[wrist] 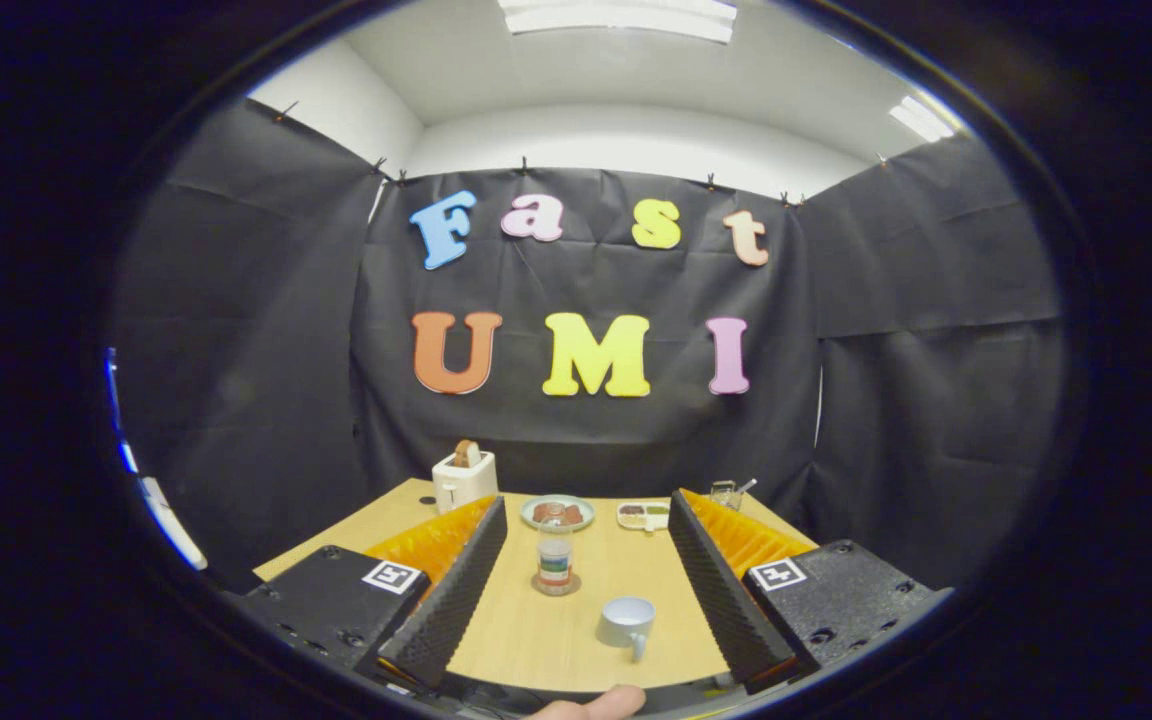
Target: Take the bottle from table, then pour the juice into the cup, finally place the bottle on the coaster
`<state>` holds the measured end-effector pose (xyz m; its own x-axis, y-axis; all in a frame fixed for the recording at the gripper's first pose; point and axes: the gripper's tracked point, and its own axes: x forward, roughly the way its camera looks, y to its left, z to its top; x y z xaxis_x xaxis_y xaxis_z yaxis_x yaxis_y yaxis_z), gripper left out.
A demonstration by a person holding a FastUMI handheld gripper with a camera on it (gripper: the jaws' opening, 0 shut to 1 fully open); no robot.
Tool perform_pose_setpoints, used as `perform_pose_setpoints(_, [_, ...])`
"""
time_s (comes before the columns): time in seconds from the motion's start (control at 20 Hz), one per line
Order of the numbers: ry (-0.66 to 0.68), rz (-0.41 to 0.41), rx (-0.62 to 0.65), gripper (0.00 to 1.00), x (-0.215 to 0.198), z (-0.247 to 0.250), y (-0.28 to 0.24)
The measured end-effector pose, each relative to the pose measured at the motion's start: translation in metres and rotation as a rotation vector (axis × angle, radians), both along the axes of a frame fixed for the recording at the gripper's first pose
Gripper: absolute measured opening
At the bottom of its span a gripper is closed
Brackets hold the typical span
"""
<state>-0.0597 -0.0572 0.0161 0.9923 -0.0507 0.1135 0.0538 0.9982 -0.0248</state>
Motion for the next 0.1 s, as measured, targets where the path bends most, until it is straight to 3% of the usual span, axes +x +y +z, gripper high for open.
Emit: perform_pose_setpoints(0.1, [0.012, 0.014, -0.016, 1.00, -0.0035, -0.0017, 0.0064])
